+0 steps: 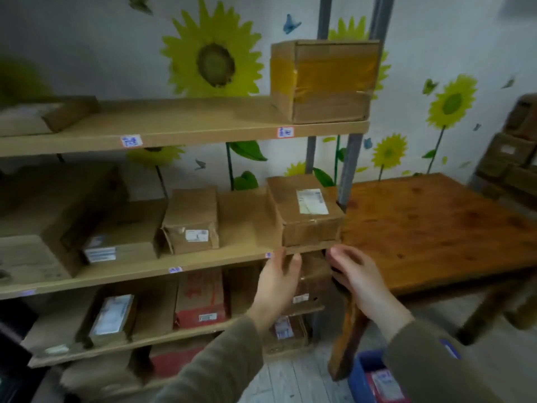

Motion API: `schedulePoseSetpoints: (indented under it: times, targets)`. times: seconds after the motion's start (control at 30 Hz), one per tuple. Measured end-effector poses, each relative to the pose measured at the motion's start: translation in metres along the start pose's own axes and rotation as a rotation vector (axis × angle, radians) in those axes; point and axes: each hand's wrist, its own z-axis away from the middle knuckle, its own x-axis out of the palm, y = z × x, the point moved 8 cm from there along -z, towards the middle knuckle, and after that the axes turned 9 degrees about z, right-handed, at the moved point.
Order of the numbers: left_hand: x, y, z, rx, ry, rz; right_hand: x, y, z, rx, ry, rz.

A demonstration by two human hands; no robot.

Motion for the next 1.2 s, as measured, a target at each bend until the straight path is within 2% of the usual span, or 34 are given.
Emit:
schedulePoseSetpoints:
  times: [0.3, 0.53, 0.67, 0.77, 0.87, 1.0, 1.13, 1.2]
  targets:
    - [-0.104, -0.034, -0.061, -0.075, 0.147, -0.053, 0.126, -0.010, -0.062, 0.021, -0.136, 0.108]
    - [-0.199, -0.046, -0.095, -0.126, 0.455, -0.045, 0.214, -0.020, -0.139, 0.010, -0.343, 0.142]
    - [-0.246, -0.052, -0.120, -0.169, 0.636, -0.086, 0.262, -0.024, -0.169, -0.015, -0.437, 0.320]
    - [-0.262, -0.065, -0.133, -0.232, 0.688, -0.072, 0.283, -0.012, -0.179, 0.062, -0.464, 0.406]
    - [-0.271, -0.080, -0.145, -0.295, 0.687, -0.006, 0.297, -0.003, -0.185, 0.140, -0.500, 0.350]
    - [-0.273, -0.085, -0.152, -0.299, 0.666, 0.028, 0.307, 0.002, -0.185, 0.130, -0.506, 0.317]
    - [-0.278, -0.081, -0.147, -0.199, 0.759, 0.359, 0.296, 0.003, -0.188, 0.261, -0.387, -0.030]
    - [-0.284, -0.076, -0.142, -0.142, 0.814, 0.354, 0.291, 0.007, -0.188, 0.331, -0.362, -0.152]
